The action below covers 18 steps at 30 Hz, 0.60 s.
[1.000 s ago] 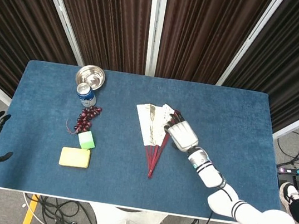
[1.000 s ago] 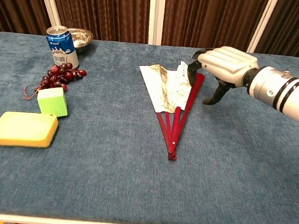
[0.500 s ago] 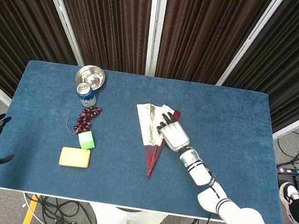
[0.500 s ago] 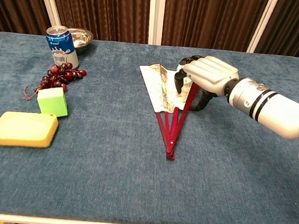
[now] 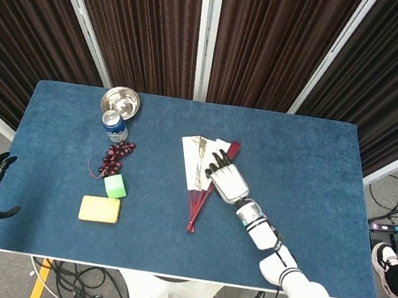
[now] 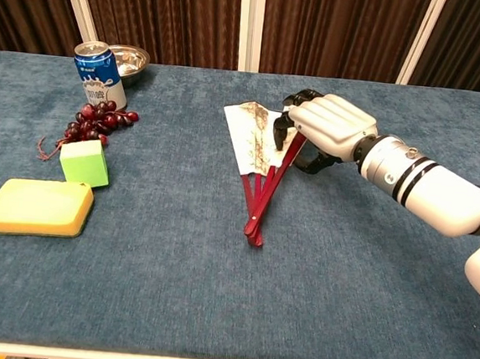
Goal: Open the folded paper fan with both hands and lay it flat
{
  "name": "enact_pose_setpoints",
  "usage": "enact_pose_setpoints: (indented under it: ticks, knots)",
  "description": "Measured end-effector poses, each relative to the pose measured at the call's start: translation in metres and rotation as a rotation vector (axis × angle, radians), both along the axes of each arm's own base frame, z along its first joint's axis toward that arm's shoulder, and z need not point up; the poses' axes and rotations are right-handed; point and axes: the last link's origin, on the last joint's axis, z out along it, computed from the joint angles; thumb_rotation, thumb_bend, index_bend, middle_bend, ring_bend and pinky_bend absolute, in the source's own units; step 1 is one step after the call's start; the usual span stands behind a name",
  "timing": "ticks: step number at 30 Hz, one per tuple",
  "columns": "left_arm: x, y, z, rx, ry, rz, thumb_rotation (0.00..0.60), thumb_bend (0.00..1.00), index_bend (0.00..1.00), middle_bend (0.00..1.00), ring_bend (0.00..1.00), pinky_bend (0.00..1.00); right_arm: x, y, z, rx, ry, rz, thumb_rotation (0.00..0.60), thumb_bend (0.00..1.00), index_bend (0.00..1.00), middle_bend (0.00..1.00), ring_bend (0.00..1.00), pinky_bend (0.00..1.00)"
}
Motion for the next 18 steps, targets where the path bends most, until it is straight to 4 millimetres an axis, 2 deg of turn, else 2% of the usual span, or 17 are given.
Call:
enact_pose_setpoints:
  ticks: [5, 10, 13, 18]
  knots:
    - [-0.001, 0.000, 0.000, 0.001, -0.005, 0.003, 0.600, 0.11, 0.14, 0.16, 0.04, 0.09, 0.005, 0.001, -0.005, 0.002, 0.006, 0.024, 0.600, 0.53, 0.51, 0.41, 0.15, 0.05]
    - [0.001, 0.004, 0.002, 0.004, -0.014, -0.012, 0.600, 0.10, 0.14, 0.16, 0.04, 0.09, 0.012, -0.002, 0.000, -0.002, -0.002, 0.075, 0.600, 0.60, 0.68, 0.53, 0.24, 0.05]
    - [0.004, 0.008, 0.004, 0.001, -0.031, -0.039, 0.600, 0.10, 0.14, 0.16, 0.04, 0.09, 0.015, -0.007, 0.011, -0.014, -0.002, 0.113, 0.600, 0.60, 0.75, 0.58, 0.27, 0.05]
    - [0.015, 0.023, 0.004, -0.011, -0.100, -0.096, 0.600, 0.10, 0.14, 0.16, 0.04, 0.09, 0.020, -0.016, 0.039, -0.037, -0.042, 0.185, 0.600, 0.61, 0.84, 0.64, 0.31, 0.05]
